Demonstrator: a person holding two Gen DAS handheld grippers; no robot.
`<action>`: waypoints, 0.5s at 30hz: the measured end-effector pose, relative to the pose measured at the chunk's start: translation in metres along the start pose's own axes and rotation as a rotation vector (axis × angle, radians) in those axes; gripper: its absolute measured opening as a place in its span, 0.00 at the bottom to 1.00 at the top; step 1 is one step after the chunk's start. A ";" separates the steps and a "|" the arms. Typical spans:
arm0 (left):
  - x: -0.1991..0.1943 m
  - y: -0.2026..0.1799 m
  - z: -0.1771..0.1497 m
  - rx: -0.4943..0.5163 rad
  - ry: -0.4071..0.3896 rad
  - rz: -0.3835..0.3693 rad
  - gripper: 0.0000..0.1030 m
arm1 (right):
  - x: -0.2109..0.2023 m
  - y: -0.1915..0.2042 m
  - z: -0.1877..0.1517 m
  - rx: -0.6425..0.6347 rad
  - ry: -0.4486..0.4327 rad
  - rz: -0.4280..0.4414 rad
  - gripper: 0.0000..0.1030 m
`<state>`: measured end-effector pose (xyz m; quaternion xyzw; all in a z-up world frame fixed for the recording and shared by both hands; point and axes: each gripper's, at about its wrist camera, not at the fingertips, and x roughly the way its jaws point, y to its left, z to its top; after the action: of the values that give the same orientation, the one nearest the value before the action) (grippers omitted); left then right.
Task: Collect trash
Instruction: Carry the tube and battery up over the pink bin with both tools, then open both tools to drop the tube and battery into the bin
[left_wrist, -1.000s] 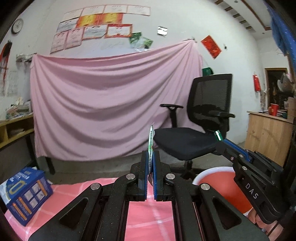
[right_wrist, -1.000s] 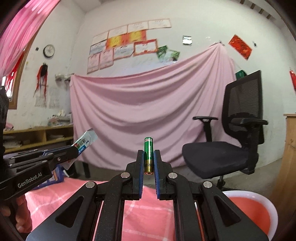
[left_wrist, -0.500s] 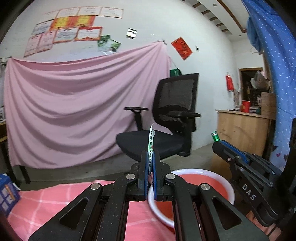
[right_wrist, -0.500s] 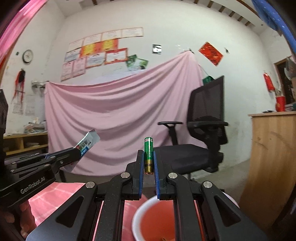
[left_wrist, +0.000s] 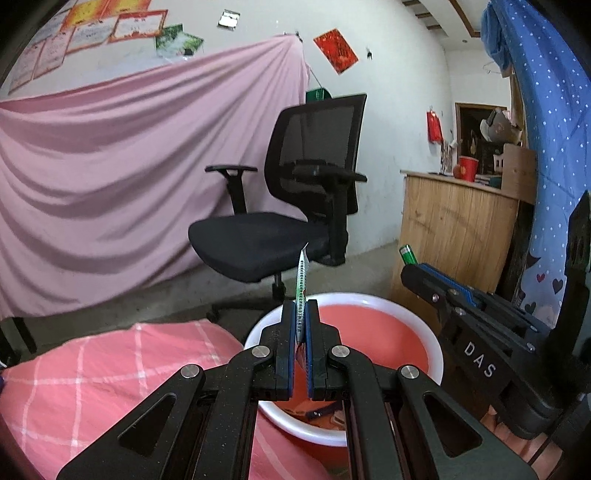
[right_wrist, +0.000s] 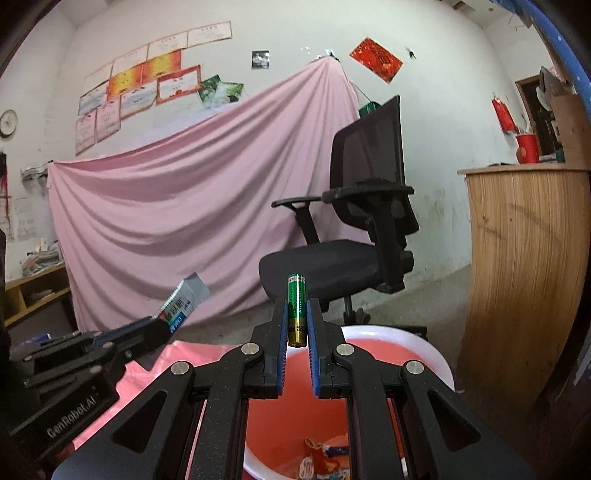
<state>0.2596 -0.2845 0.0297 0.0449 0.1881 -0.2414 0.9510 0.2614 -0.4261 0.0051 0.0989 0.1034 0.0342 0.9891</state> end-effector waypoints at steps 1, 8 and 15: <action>0.002 0.000 -0.001 -0.005 0.011 -0.005 0.03 | 0.001 -0.001 0.000 0.004 0.008 -0.002 0.08; 0.022 0.012 -0.007 -0.091 0.129 -0.051 0.03 | 0.009 -0.007 -0.006 0.035 0.068 -0.014 0.08; 0.034 0.016 -0.013 -0.121 0.203 -0.059 0.08 | 0.014 -0.008 -0.008 0.044 0.110 -0.015 0.09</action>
<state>0.2904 -0.2833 0.0050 0.0061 0.2989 -0.2519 0.9204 0.2739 -0.4311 -0.0072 0.1179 0.1592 0.0300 0.9797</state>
